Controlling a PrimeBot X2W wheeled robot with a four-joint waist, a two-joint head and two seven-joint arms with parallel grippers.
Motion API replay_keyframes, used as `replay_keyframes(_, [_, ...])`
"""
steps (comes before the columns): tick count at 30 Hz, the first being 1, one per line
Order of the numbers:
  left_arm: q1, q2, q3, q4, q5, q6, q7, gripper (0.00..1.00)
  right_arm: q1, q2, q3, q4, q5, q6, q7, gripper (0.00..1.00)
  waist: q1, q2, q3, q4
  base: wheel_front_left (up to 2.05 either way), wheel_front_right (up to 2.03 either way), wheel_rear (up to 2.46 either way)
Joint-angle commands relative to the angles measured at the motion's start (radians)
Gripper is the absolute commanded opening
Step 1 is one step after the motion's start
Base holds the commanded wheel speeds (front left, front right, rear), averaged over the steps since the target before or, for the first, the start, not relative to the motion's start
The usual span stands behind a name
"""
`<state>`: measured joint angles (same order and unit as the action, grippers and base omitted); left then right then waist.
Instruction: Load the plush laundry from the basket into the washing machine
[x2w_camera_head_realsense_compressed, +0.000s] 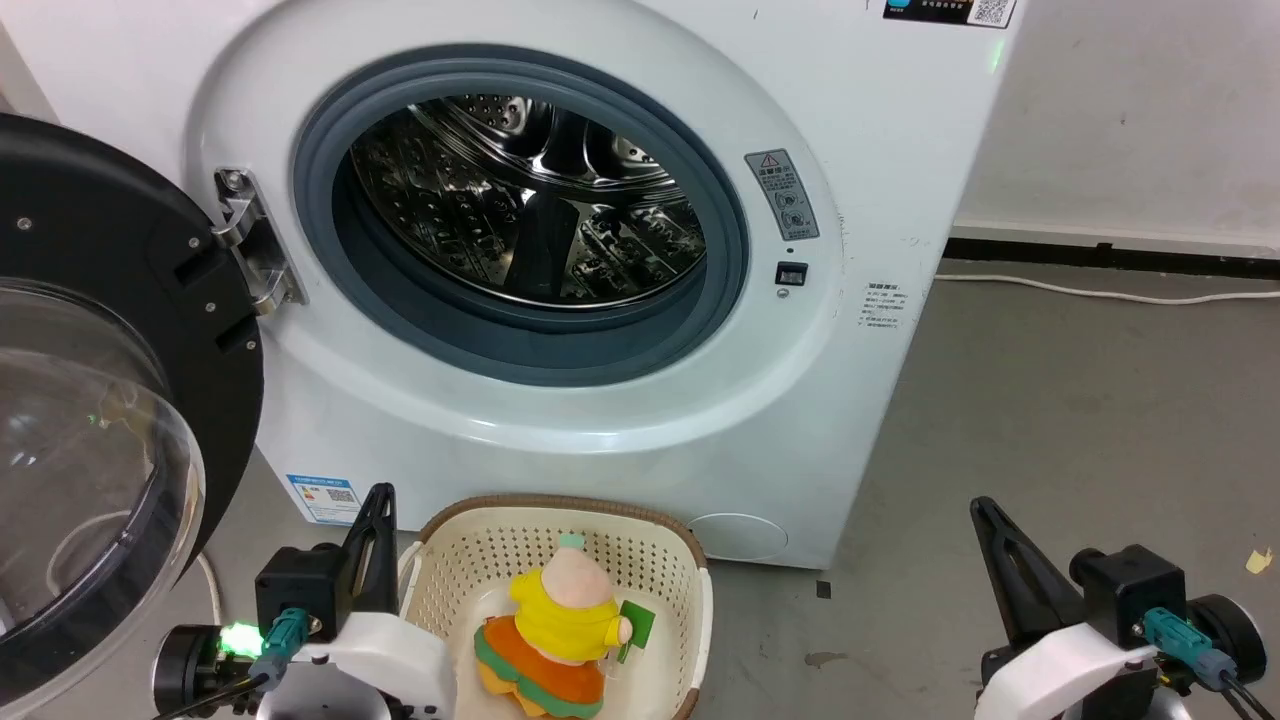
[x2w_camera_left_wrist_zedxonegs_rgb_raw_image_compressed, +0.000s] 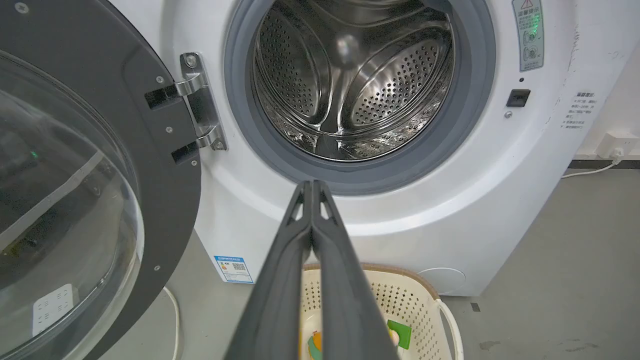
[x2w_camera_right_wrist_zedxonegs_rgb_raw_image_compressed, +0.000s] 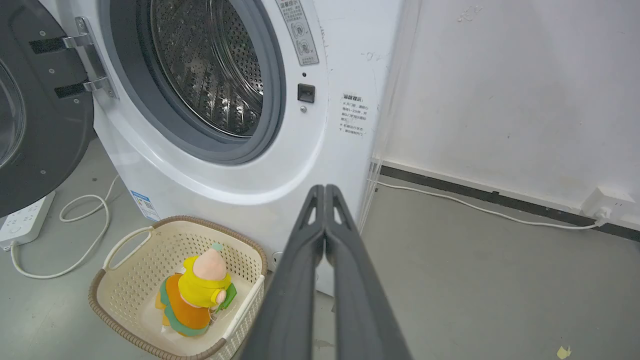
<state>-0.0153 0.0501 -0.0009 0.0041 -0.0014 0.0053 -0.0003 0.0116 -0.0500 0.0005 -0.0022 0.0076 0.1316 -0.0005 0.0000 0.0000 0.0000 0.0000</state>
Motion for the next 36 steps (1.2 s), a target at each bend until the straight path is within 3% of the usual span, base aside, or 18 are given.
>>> replay_keyframes(1, [0.015, 0.0, 0.001, -0.004, 0.001, -0.005, 0.0, 0.0, -0.012, 0.0, 0.0, 0.002, -0.008, -0.001, 0.0, 0.0, 0.0, 0.0, 0.0, 0.0, 0.0, 0.0, 0.0])
replay_keyframes(12, [0.015, 0.0, 0.001, -0.004, 0.001, -0.005, 0.0, 0.0, -0.012, 0.0, 0.0, 0.002, -0.008, -0.001, 0.0, 0.0, 0.0, 0.0, 0.0, 0.0, 0.0, 0.0, 0.0])
replay_keyframes(13, [0.0, 0.0, 0.0, 0.0, 0.0, 0.0, 0.0, 1.0, 0.0, 0.0, 0.0, 0.0, 0.0, 0.0, 0.0, 1.0, 0.0, 0.0, 0.0, 0.0, 0.0, 0.0, 0.0])
replay_keyframes(36, [-0.025, 0.008, -0.02, 0.003, -0.001, 0.001, -0.041, 1.0, -0.022, 0.0, -0.007, -0.021, 0.049, 0.0, -0.041, 1.0, 0.0, 0.0, 0.078, -0.033, 0.0, 0.0, 0.0])
